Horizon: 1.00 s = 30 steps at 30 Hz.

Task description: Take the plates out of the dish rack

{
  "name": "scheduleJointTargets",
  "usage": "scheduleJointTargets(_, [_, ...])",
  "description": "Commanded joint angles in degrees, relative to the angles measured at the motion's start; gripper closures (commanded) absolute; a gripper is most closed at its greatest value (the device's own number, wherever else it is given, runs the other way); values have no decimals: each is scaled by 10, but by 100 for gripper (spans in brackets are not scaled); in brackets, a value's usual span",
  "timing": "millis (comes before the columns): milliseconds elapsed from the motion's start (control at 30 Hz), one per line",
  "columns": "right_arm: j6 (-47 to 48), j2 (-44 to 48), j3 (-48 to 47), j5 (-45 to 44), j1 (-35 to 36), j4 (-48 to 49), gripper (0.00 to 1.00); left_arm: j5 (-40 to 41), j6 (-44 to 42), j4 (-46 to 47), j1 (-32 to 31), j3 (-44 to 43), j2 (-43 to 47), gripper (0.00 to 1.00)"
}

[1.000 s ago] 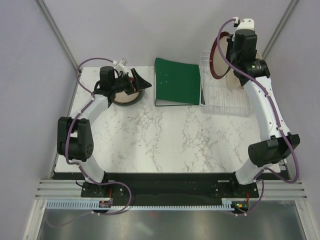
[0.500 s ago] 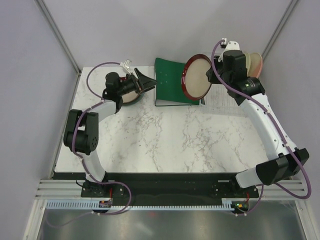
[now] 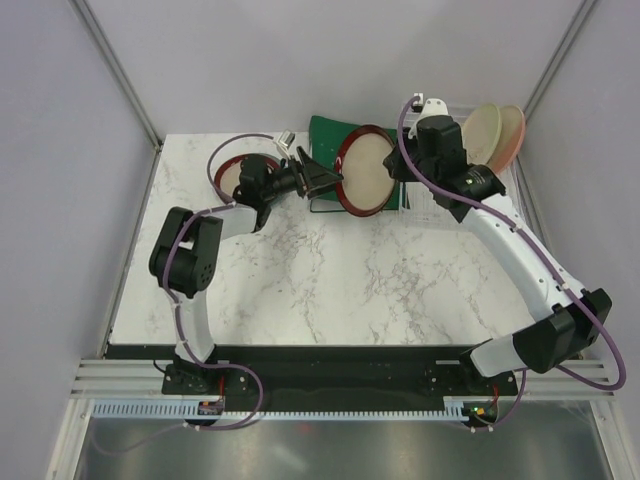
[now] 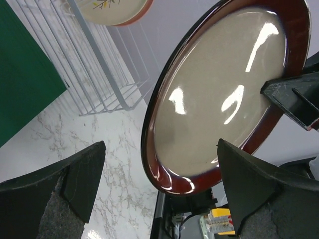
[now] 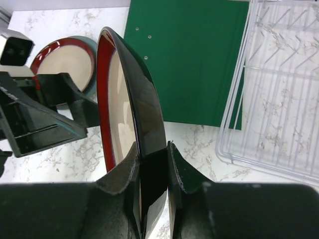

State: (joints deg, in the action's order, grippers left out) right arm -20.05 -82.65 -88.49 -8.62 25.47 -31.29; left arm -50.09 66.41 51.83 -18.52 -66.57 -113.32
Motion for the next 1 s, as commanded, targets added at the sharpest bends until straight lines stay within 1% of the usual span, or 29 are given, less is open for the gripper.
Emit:
scheduleJointTargets(0, [-34,33,-7,4,15,120,100,-5,14,40,-11,-38,-12,0])
scheduleJointTargets(167, [-52,36,22,9,24,139,100,-3,17,41,-23,-62,-28,0])
scheduleJointTargets(200, [-53,37,24,10,24,139,100,-1,21,59,-24,-61,-33,0])
scheduleJointTargets(267, [-53,40,31,8,26,141,100,-4,37,75,-27,-62,-38,17])
scheduleJointTargets(300, [-53,41,32,5,26,142,100,-6,39,77,-27,-65,-41,28])
scheduleJointTargets(333, [-53,43,34,3,25,142,100,-11,41,76,-27,-66,-44,63])
scheduleJointTargets(400, [-52,42,36,0,26,142,100,-10,43,74,-27,-58,-44,81])
scheduleJointTargets(433, [-52,41,36,-1,26,143,100,-10,39,71,-27,-55,-41,98])
scheduleJointTargets(500, [-51,39,37,0,26,145,100,-12,25,43,-27,-50,-37,98])
scheduleJointTargets(600, [-50,32,38,4,26,145,100,-13,-27,-10,-27,-50,-16,98])
scheduleJointTargets(633, [-48,29,36,5,25,142,100,-14,-54,-42,-27,-49,-10,98])
scheduleJointTargets(700, [-42,15,31,16,25,134,100,-8,-84,-79,-26,-46,17,98])
scheduleJointTargets(733, [-40,9,25,19,26,127,92,-1,-119,-127,-27,-46,26,98])
scheduleJointTargets(767, [-39,4,24,19,26,123,69,3,-140,-158,-25,-52,48,98])
scheduleJointTargets(800, [-34,-6,24,19,26,121,57,7,-160,-192,-26,-57,56,98])
scheduleJointTargets(833, [-32,-10,23,14,25,118,47,17,-200,-217,-25,-59,68,98])
scheduleJointTargets(867, [-32,-14,22,8,26,116,37,30,-217,-266,-22,-59,91,98])
scheduleJointTargets(900, [-30,-22,22,5,25,114,35,38,-228,-280,-20,-58,103,98])
scheduleJointTargets(933, [-25,-26,17,2,25,113,31,46,-243,-291,-11,-58,111,98])
scheduleJointTargets(967, [-24,-30,16,-1,26,112,30,48,-246,-306,-6,-58,117,98])
